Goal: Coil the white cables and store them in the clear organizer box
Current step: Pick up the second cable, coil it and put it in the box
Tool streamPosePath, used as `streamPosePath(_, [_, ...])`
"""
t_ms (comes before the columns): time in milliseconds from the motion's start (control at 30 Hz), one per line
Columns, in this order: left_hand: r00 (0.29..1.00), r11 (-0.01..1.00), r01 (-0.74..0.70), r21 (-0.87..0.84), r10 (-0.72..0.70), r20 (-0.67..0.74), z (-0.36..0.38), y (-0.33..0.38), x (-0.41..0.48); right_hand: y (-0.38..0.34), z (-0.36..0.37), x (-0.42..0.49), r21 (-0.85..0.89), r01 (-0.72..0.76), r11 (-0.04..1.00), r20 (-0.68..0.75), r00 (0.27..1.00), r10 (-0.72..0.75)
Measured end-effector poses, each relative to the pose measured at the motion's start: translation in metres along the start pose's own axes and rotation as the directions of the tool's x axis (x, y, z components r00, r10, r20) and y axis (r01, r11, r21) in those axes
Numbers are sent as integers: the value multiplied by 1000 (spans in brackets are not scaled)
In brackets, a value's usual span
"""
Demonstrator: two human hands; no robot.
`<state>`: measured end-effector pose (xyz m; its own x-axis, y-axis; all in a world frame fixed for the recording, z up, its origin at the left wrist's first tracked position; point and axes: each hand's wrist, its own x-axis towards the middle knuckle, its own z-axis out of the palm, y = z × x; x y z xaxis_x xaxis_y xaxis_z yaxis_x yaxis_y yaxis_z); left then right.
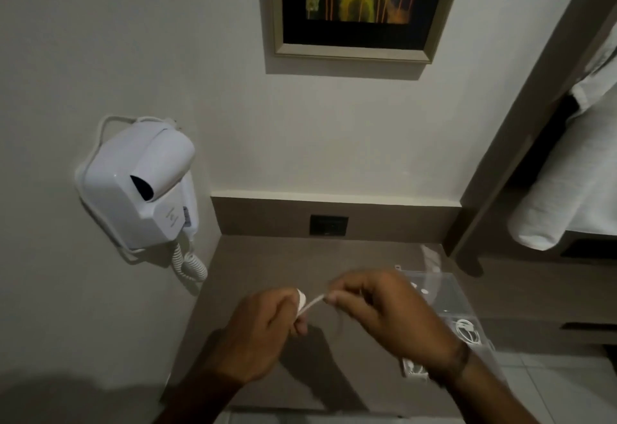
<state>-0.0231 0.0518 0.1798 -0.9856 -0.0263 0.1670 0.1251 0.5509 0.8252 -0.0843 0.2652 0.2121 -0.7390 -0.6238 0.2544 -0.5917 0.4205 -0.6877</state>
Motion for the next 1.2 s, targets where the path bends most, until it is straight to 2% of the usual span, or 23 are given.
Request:
streamPosePath(33, [994,990,1,-144,15,111,1,6,-2,2,-4,8,29,2,1000,-44,999,-1])
streamPosePath(67, [986,951,28,-307,24,164,3,13,-3,6,-1,13,175,-36,984,-88,995,52])
streamPosePath(100, [990,881,64,-469,3,140,6,20,-3,10,7,15,381,-106,919,-109,981,158])
streamPosePath(167, [981,621,159,-767,-185,53,14,28,0,20,35,8,597,-217,772,-88,939,332])
streamPosePath(200, [950,507,189,-841,-310,27,18,27,4,21,52,-1,600,-242,762,-72,933,352])
streamPosePath(233, [913,469,200,-860,-407,-10,21,25,9,21,68,-12,577,-251,778,-44,941,336])
streamPosePath(267, [886,506,203,-838,-459,-63,24,24,14,19,80,-24,528,-260,809,-2,952,307])
streamPosePath(333, [868,703,181,-688,-444,-225,24,19,20,8,85,-37,387,-281,878,77,959,273])
streamPosePath(400, [906,952,126,-281,-225,-357,19,7,16,-2,69,-36,160,-186,969,115,979,168])
streamPosePath(433, [931,996,87,-36,-94,-354,16,0,11,-7,55,-31,46,-106,993,110,989,101])
streamPosePath(467, [951,988,56,142,-10,-308,13,-7,5,-9,41,-26,-37,-44,998,76,996,47])
streamPosePath(500, [971,974,29,225,26,-239,11,-14,0,-9,28,-20,-95,-1,996,28,1000,3])
streamPosePath(567, [998,993,-17,114,24,-58,14,-17,-8,-2,6,-7,-75,17,997,-25,999,-19])
streamPosePath(633, [992,972,61,-226,-34,121,19,-7,-11,6,0,4,225,-48,973,-53,997,61])
streamPosePath(667, [980,893,156,-422,-85,181,22,1,-10,10,3,7,414,-89,906,-75,989,131])
streamPosePath(733, [940,579,326,-747,-113,322,28,14,-6,14,21,4,669,-166,724,-87,951,298])
streamPosePath(767, [933,422,356,-834,-107,344,32,19,-3,15,34,-1,741,-200,641,-74,925,373])
streamPosePath(800, [939,330,345,-879,-124,321,37,22,-1,14,47,-5,799,-228,556,-43,901,431])
streamPosePath(833, [947,292,314,-903,-165,276,41,25,1,11,59,-9,852,-246,462,-7,877,480])
streamPosePath(900, [947,295,258,-920,-265,181,50,28,0,8,76,-13,909,-264,323,47,834,550])
streamPosePath(967, [914,310,240,-920,-392,106,59,22,-2,8,86,-16,916,-277,291,60,811,583])
streamPosePath(1100, [815,398,298,-867,-579,14,70,7,-1,11,93,-25,880,-335,338,87,812,576])
streamPosePath(1200, [755,548,344,-762,-645,-123,74,7,4,10,92,-31,866,-337,370,83,826,558])
